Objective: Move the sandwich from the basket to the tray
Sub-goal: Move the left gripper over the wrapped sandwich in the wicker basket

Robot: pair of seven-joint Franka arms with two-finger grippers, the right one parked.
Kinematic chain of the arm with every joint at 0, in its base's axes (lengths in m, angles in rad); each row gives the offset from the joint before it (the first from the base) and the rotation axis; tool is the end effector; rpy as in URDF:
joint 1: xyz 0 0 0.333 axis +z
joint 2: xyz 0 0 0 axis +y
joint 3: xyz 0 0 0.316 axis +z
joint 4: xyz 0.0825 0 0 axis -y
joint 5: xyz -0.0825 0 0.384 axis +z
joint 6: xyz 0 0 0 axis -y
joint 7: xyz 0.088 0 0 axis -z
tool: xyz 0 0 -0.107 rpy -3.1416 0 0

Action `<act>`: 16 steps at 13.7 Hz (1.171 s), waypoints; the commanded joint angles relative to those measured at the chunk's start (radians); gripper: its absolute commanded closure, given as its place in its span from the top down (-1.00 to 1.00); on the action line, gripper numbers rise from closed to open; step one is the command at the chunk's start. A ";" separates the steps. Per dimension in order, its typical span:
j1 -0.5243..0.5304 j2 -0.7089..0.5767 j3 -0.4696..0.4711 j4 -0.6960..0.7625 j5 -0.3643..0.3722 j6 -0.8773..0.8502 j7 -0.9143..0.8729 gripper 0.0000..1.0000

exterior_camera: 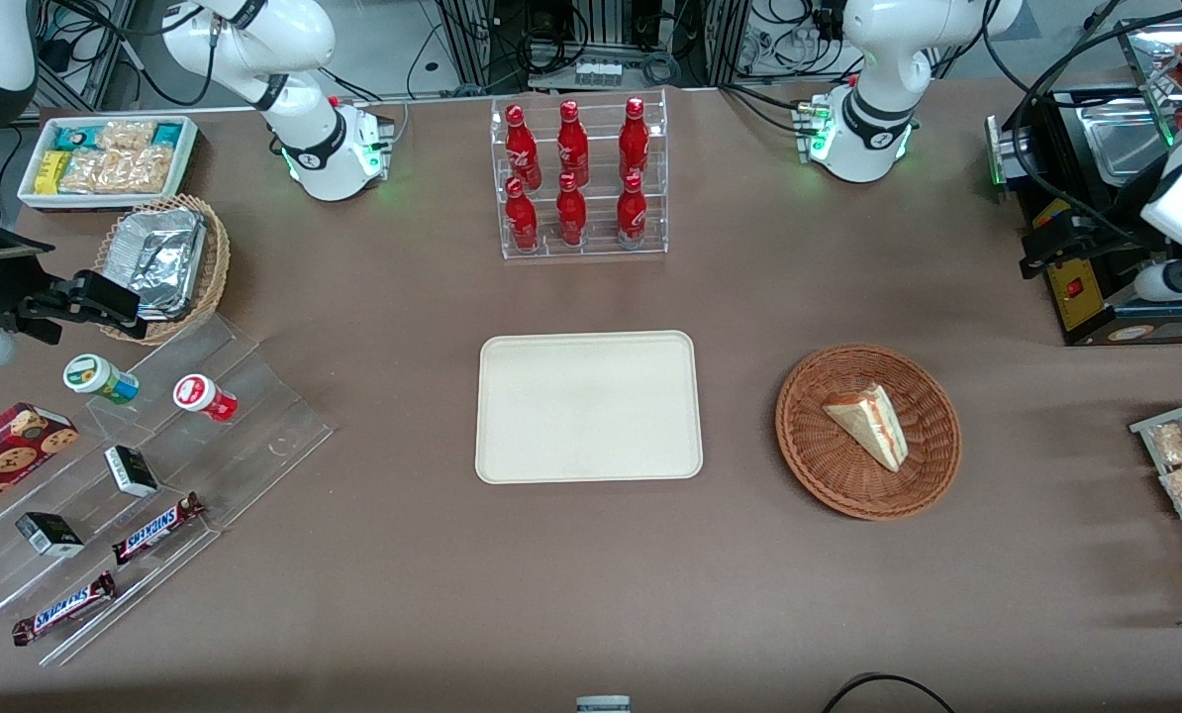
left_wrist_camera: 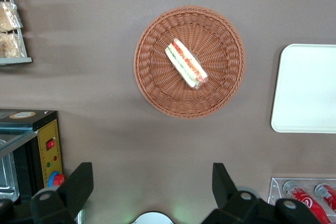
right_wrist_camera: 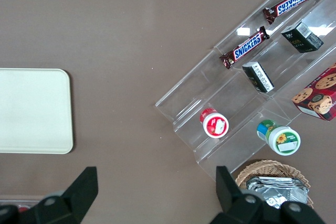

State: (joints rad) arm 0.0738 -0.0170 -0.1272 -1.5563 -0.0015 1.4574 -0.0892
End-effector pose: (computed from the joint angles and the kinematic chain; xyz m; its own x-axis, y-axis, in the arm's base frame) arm 0.5365 -0.0295 0.6310 0.9960 0.0360 -0.0816 0.0355 -0.9993 -0.0079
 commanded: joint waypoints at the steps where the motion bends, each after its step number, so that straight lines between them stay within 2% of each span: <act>1: 0.018 0.009 -0.023 0.024 0.017 -0.025 -0.012 1.00; 5: 0.014 0.051 -0.022 -0.005 0.020 0.018 -0.035 1.00; 10: 0.009 0.089 -0.025 -0.206 0.000 0.303 -0.343 1.00; 13: -0.054 0.161 -0.028 -0.286 0.018 0.472 -0.588 1.00; 16: -0.098 0.213 -0.028 -0.344 0.023 0.581 -0.743 1.00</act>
State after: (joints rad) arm -0.0074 0.1801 -0.1562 -1.8711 0.0036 1.9911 -0.7397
